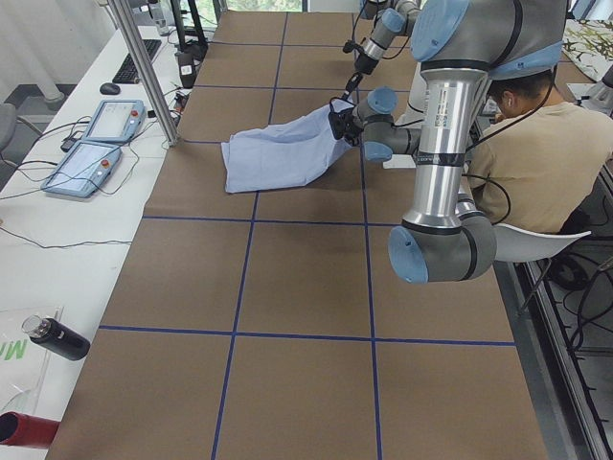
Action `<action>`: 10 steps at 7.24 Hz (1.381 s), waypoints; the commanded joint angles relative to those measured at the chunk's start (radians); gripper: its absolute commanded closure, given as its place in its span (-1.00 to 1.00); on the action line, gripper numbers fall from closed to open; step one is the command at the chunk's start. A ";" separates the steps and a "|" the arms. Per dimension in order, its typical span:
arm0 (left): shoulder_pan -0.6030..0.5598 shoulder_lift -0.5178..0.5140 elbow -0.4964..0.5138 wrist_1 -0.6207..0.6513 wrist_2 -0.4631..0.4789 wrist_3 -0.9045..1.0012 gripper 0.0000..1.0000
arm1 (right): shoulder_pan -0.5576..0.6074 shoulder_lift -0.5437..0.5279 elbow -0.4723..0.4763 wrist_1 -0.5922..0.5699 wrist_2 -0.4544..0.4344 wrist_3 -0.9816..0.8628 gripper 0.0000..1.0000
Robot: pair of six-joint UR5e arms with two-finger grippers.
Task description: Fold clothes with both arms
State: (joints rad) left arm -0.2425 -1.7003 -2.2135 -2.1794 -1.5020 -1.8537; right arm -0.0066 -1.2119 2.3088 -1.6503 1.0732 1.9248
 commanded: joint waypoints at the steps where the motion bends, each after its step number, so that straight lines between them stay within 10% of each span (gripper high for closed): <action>1: 0.046 0.002 -0.205 0.204 -0.044 -0.007 1.00 | -0.134 -0.008 0.197 -0.223 -0.076 0.061 1.00; 4: 0.017 -0.015 -0.223 0.335 -0.090 0.007 1.00 | -0.048 0.015 0.161 -0.243 -0.070 0.045 1.00; 8: -0.212 -0.287 0.068 0.452 -0.089 0.166 1.00 | 0.259 0.235 -0.163 -0.195 0.024 -0.072 1.00; 10: -0.315 -0.343 0.219 0.443 -0.084 0.299 1.00 | 0.380 0.258 -0.392 0.025 0.095 -0.160 1.00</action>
State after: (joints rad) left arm -0.4933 -2.0016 -2.0890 -1.7383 -1.5871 -1.6323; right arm 0.3010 -0.9737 2.0544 -1.7493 1.1329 1.8190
